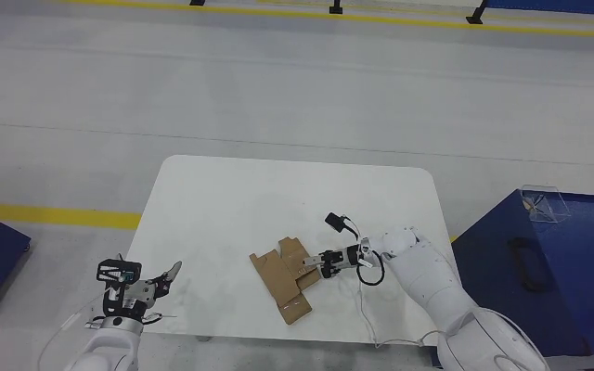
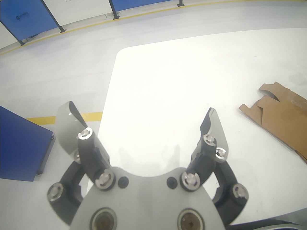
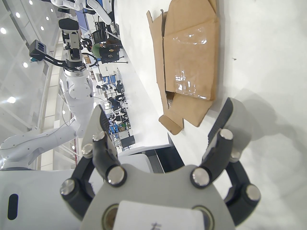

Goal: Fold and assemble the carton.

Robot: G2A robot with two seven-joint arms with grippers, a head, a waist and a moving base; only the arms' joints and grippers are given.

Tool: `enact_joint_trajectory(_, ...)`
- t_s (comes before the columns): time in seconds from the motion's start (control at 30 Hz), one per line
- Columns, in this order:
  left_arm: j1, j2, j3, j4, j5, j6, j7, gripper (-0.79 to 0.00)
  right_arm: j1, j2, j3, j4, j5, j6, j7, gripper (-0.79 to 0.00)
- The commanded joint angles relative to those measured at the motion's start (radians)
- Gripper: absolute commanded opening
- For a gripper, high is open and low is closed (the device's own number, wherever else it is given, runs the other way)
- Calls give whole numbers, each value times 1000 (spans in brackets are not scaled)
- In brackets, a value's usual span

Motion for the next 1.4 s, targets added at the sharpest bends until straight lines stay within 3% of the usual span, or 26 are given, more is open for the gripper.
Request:
enact_joint_trajectory(0.0, 0, 0, 0, 0, 0, 0, 0, 0, 0, 0, 0, 0, -1, -1, -1, -379)
enact_joint_trajectory(0.03, 0, 0, 0, 0, 0, 0, 0, 0, 0, 0, 0, 0, -1, -1, -1, -382)
enact_joint_trajectory(0.07, 0, 0, 0, 0, 0, 0, 0, 0, 0, 0, 0, 0, -1, -1, -1, -68)
enact_joint_trajectory(0.1, 0, 0, 0, 0, 0, 0, 0, 0, 0, 0, 0, 0, -1, -1, -1, -68)
enact_joint_trajectory(0.13, 0, 0, 0, 0, 0, 0, 0, 0, 0, 0, 0, 0, -1, -1, -1, 0)
enact_joint_trajectory(0.47, 0, 0, 0, 0, 0, 0, 0, 0, -11, 4, 6, -23, -3, 6, -26, 0)
enact_joint_trajectory(0.83, 0, 0, 0, 0, 0, 0, 0, 0, -69, 29, 35, -103, -8, 96, -60, 0)
enact_joint_trajectory(1.1, 0, 0, 0, 0, 0, 0, 0, 0, -72, 14, 31, -75, 3, 129, -61, 0)
enact_joint_trajectory(1.37, 0, 0, 0, 0, 0, 0, 0, 0, -55, -19, 3, -27, -38, 129, -142, -154)
